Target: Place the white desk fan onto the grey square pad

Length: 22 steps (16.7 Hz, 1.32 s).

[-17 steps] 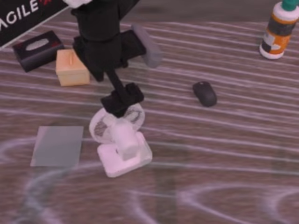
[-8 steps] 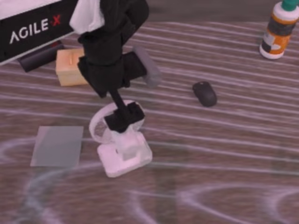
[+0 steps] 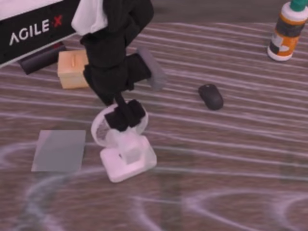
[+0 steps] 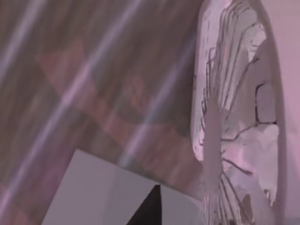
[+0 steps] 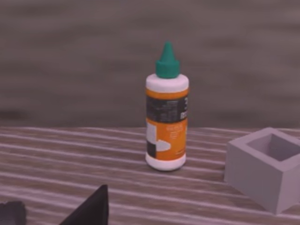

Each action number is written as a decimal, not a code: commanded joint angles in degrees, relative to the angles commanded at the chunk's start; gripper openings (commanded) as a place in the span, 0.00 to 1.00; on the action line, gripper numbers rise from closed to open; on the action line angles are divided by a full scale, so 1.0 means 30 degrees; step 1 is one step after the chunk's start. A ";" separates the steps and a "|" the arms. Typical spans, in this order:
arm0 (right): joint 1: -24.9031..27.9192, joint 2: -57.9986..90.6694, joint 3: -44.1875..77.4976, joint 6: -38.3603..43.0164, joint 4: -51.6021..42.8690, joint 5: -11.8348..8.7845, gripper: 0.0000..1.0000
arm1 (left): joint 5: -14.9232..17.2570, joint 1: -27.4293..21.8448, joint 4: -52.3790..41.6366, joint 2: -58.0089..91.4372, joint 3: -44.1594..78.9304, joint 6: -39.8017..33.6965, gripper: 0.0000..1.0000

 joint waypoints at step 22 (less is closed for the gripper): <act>0.0000 0.0000 0.0000 0.0000 0.0000 0.0000 1.00 | 0.0028 0.0255 -0.3061 -0.0038 0.3103 -0.0022 0.00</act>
